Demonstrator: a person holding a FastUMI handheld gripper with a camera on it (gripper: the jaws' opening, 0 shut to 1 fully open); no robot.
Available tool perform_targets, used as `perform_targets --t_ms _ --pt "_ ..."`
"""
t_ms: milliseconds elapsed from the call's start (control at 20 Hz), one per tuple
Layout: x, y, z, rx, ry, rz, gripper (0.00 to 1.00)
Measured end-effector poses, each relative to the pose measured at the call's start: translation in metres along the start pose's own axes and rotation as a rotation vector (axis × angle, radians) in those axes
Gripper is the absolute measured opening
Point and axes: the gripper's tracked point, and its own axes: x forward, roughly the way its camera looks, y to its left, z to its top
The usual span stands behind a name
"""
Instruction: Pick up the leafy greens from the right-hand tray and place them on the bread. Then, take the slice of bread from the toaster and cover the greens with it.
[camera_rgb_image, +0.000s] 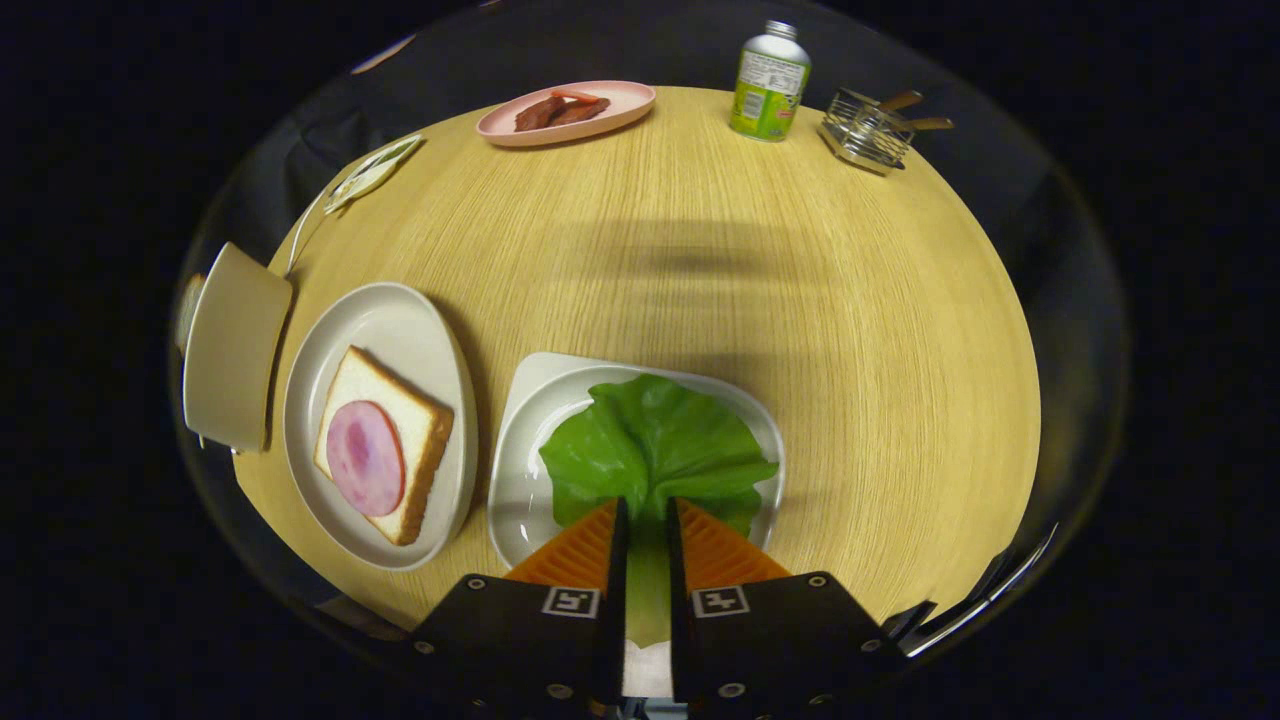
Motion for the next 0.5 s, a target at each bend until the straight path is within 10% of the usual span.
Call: perform_targets --t_ms 100,500 --pt "-0.002 0.002 -0.001 0.048 0.004 0.013 0.06" --pt "-0.060 0.036 0.022 0.092 -0.115 0.107 0.04"
